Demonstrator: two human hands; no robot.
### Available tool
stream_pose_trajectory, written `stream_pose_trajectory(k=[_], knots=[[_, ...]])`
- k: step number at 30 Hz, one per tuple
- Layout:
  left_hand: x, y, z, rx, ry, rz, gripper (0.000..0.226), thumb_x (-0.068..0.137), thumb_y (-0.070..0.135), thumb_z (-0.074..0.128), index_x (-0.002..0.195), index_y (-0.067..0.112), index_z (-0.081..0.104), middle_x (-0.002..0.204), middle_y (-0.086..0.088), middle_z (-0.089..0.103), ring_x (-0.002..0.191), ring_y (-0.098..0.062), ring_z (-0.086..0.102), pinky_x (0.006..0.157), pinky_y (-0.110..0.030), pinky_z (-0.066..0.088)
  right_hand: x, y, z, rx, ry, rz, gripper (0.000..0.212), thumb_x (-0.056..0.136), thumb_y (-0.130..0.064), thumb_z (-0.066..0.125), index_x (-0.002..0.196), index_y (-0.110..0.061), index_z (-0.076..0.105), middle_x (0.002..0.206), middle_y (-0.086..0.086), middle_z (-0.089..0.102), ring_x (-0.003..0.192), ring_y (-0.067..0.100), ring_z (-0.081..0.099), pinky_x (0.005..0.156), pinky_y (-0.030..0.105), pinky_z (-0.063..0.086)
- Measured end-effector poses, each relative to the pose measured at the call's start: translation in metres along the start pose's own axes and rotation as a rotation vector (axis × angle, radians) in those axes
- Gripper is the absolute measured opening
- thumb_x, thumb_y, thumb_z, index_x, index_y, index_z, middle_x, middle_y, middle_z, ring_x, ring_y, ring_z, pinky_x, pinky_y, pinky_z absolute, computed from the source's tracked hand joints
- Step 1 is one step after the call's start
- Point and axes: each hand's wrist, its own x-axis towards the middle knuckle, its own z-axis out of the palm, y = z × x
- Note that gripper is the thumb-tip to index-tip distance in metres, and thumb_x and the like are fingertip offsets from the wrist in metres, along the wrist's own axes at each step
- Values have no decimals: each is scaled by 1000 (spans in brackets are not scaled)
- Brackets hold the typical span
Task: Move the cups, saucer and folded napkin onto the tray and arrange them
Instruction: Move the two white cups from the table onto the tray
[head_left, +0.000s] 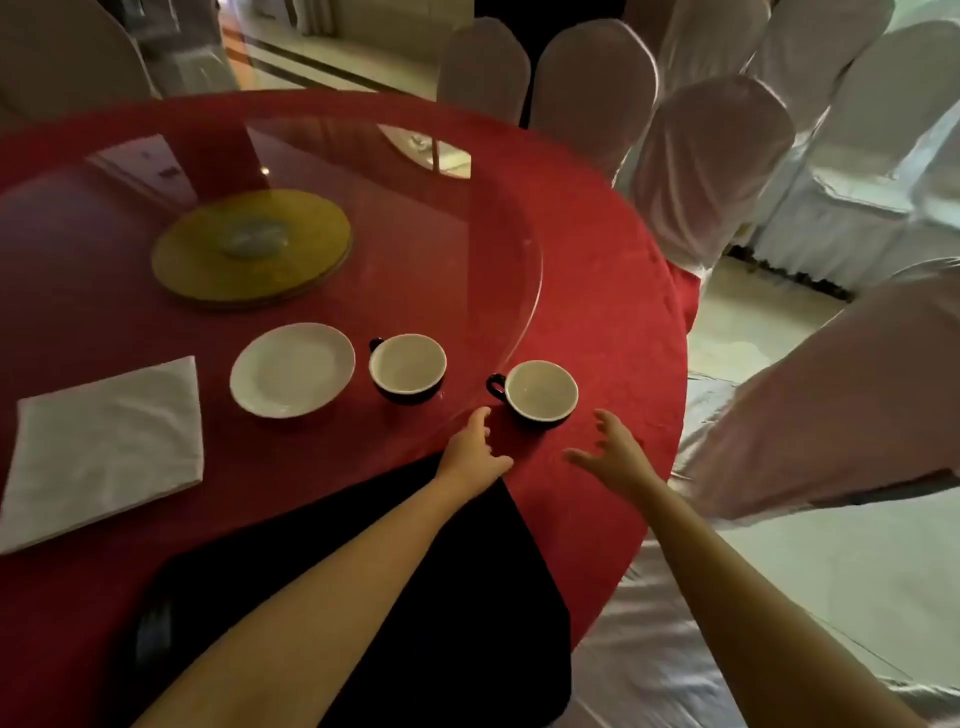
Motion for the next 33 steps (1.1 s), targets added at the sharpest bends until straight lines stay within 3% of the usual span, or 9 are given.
stream_pose_trajectory(k=[4, 7, 10, 16, 20, 23, 26, 31, 33], knots=[[29, 7, 15, -55, 94, -60, 82, 72, 11, 72, 139, 13, 25, 134, -17, 50, 116, -28, 54, 98, -37, 45, 34, 11, -5, -41, -40, -14, 95, 71, -24, 79, 144, -4, 21, 148, 19, 33, 133, 31, 37, 108, 46, 35], [44, 7, 26, -108, 160, -64, 88, 69, 11, 74, 140, 16, 22, 132, -12, 52, 118, -24, 53, 98, -33, 44, 58, 18, -3, 52, -110, -41, 102, 68, -19, 81, 146, -6, 16, 152, 14, 28, 137, 26, 31, 111, 43, 33], [54, 7, 33, -157, 213, -26, 93, 65, 16, 80, 140, 16, 24, 133, -10, 51, 120, -24, 51, 100, -33, 41, 78, 19, -4, 105, -188, -120, 101, 65, -13, 83, 144, -8, 20, 147, 6, 34, 136, 24, 33, 109, 37, 33], [67, 2, 36, -179, 180, -26, 90, 64, 21, 82, 138, 17, 31, 132, -8, 54, 121, -22, 50, 93, -27, 39, 94, 20, -2, 192, -273, -272, 88, 62, -2, 82, 130, -25, 31, 128, -6, 42, 122, 12, 41, 100, 26, 34], [69, 1, 38, -238, 164, -30, 88, 65, 23, 81, 138, 20, 32, 134, -5, 52, 122, -17, 48, 96, -27, 39, 94, 22, 5, 282, -290, -250, 97, 62, -4, 83, 139, -15, 24, 138, 3, 36, 127, 15, 39, 105, 29, 37], [68, 2, 41, -290, 180, -29, 83, 65, 23, 81, 134, 19, 36, 132, -4, 52, 120, -14, 47, 95, -26, 38, 92, 20, 9, 332, -269, -250, 95, 63, -8, 84, 136, -25, 25, 133, -6, 36, 123, 10, 41, 94, 17, 42], [65, 2, 40, -315, 194, -21, 77, 65, 20, 81, 130, 17, 40, 130, -5, 54, 118, -15, 50, 94, -27, 40, 89, 20, 8, 339, -248, -276, 90, 63, -10, 84, 131, -31, 29, 124, -16, 42, 119, 9, 44, 91, 16, 44], [51, 5, 38, -400, 214, 14, 69, 65, 19, 81, 124, 20, 45, 116, 4, 59, 100, 1, 55, 79, -7, 43, 81, 15, 0, 355, -258, -319, 88, 61, -13, 84, 129, -37, 34, 126, -11, 47, 120, 11, 49, 96, 25, 44], [43, 9, 34, -435, 231, 53, 66, 64, 17, 82, 120, 22, 46, 115, 4, 59, 101, 0, 57, 76, -7, 46, 76, 8, -6, 378, -272, -329, 89, 61, -14, 84, 129, -40, 34, 128, -9, 48, 120, 9, 49, 96, 24, 44]])
